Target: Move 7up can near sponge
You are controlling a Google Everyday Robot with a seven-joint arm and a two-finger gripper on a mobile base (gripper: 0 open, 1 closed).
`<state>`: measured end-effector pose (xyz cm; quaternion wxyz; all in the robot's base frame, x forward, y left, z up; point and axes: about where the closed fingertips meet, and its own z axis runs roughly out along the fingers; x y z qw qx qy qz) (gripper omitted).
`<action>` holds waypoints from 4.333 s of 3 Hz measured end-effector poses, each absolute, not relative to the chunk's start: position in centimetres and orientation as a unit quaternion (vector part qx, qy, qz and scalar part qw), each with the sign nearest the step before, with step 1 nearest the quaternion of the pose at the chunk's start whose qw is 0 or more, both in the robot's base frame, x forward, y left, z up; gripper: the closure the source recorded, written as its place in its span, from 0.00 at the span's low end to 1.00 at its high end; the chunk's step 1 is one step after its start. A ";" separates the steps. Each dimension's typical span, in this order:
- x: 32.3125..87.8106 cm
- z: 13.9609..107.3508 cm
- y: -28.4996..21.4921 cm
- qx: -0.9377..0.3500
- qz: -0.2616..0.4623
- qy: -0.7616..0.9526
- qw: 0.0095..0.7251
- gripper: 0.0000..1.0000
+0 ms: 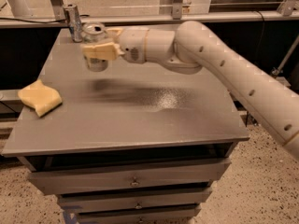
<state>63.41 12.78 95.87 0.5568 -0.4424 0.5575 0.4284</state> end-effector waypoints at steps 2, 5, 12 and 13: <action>60.5 93.4 21.8 -0.466 0.459 0.544 0.525 1.00; 59.0 90.3 23.5 -0.438 0.494 0.561 0.499 1.00; 58.2 89.9 23.0 -0.449 0.519 0.554 0.471 0.00; 58.5 91.2 19.0 -0.449 0.509 0.548 0.488 0.00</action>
Offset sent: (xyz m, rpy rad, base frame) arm -0.0456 0.1261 -0.0461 -0.0056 0.0705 0.1355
